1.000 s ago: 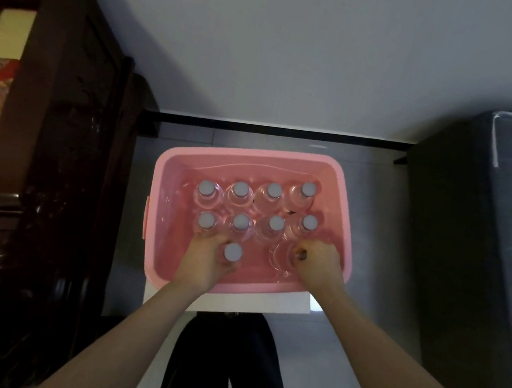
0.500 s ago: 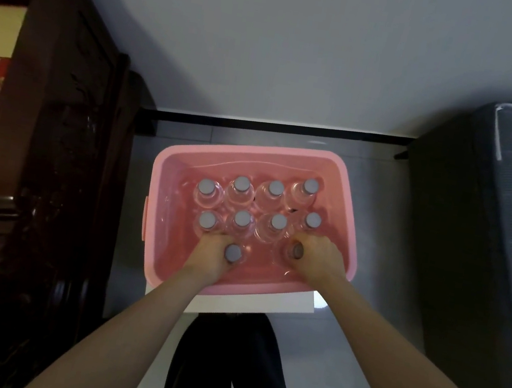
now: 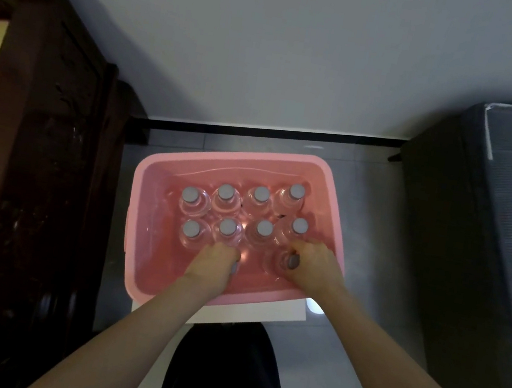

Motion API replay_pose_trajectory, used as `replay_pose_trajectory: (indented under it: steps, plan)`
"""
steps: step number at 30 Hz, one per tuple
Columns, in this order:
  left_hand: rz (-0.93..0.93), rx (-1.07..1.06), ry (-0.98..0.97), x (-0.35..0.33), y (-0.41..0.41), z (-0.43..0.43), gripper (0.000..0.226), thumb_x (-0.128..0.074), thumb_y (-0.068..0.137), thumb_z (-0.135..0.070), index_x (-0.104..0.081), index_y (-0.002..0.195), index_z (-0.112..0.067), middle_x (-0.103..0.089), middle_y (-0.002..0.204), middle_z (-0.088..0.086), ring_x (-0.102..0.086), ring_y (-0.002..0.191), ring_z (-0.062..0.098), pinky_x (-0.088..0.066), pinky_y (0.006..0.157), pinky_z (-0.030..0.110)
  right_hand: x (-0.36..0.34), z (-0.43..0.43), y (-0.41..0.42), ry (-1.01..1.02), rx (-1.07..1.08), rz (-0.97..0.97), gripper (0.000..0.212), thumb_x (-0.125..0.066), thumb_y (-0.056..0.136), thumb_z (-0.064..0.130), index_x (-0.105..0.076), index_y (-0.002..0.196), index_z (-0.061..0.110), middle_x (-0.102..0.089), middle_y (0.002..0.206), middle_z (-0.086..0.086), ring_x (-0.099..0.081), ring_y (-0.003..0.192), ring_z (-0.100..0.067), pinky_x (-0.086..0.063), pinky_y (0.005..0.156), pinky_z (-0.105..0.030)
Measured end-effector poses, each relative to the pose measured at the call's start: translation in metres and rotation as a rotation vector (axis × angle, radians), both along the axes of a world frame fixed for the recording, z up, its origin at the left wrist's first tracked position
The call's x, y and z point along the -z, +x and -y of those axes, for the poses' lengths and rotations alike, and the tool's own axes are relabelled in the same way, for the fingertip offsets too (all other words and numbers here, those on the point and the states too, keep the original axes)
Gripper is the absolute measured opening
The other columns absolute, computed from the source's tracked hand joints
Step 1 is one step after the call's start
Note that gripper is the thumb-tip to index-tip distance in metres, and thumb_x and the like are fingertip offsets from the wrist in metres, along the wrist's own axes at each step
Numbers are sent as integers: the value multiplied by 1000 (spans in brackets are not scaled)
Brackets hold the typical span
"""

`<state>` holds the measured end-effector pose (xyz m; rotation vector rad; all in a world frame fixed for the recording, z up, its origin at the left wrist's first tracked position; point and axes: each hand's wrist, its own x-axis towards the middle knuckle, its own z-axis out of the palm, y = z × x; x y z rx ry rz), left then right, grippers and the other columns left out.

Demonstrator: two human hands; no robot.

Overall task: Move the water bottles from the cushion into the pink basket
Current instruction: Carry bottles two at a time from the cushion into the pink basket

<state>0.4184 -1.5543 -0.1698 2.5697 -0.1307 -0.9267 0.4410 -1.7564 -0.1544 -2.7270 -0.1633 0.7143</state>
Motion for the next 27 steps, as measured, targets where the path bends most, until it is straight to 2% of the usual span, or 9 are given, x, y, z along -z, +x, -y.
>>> replay_pose_trajectory:
  steps: [3,5,8,14,17,20,23,27]
  plan:
    - [41,39,23,-1,3,5,32,-53,78,4,-67,102,-10,-68,100,15,-64,94,34,-50,75,36,4,-1,-1,-24,12,-2,15,-68,74,22,-61,85,15,-62,90,-12,-61,80,-35,-40,61,-31]
    - [63,35,1,-5,6,7,25,-56,78,-1,-67,99,-10,-66,94,12,-63,91,33,-46,69,33,9,-1,-3,-21,33,-9,15,-68,73,21,-56,77,14,-61,90,-11,-60,78,-34,-38,60,-31]
    - [82,21,-39,-6,9,17,11,-57,78,-3,-63,85,-8,-62,83,10,-62,85,31,-37,63,30,14,1,-2,4,50,9,16,-70,71,20,-60,80,11,-61,89,-11,-59,77,-34,-38,60,-31]
    - [62,-66,-86,4,9,35,19,-62,81,-6,-62,100,-3,-66,102,18,-62,97,33,-46,75,34,17,8,-1,29,14,-15,19,-69,74,18,-63,90,10,-62,97,-11,-62,84,-33,-47,67,-32]
    - [92,-96,-122,4,8,31,31,-67,80,-13,-59,110,-9,-66,107,14,-61,101,32,-43,75,31,20,9,-1,14,-52,-32,37,-66,73,15,-62,110,16,-60,113,-6,-63,92,-33,-50,69,-34]
    - [93,-151,-173,5,5,23,34,-73,75,-18,-61,107,-14,-67,104,8,-62,98,28,-39,70,26,19,9,-2,26,-85,-53,52,-64,71,14,-56,122,20,-55,123,-3,-61,99,-33,-53,71,-36]
    - [46,-183,-250,-1,7,13,48,-78,70,-21,-61,115,-15,-66,111,3,-61,103,21,-43,78,24,6,14,-1,71,-76,-31,56,-61,73,16,-53,128,22,-53,125,-3,-59,104,-32,-53,74,-38]
    - [47,-237,-320,-31,15,-5,66,-82,69,-28,-56,127,-13,-64,120,-1,-60,112,15,-45,94,25,-24,23,12,111,7,73,45,-64,74,30,-60,119,22,-57,115,-2,-56,105,-27,-47,77,-33]
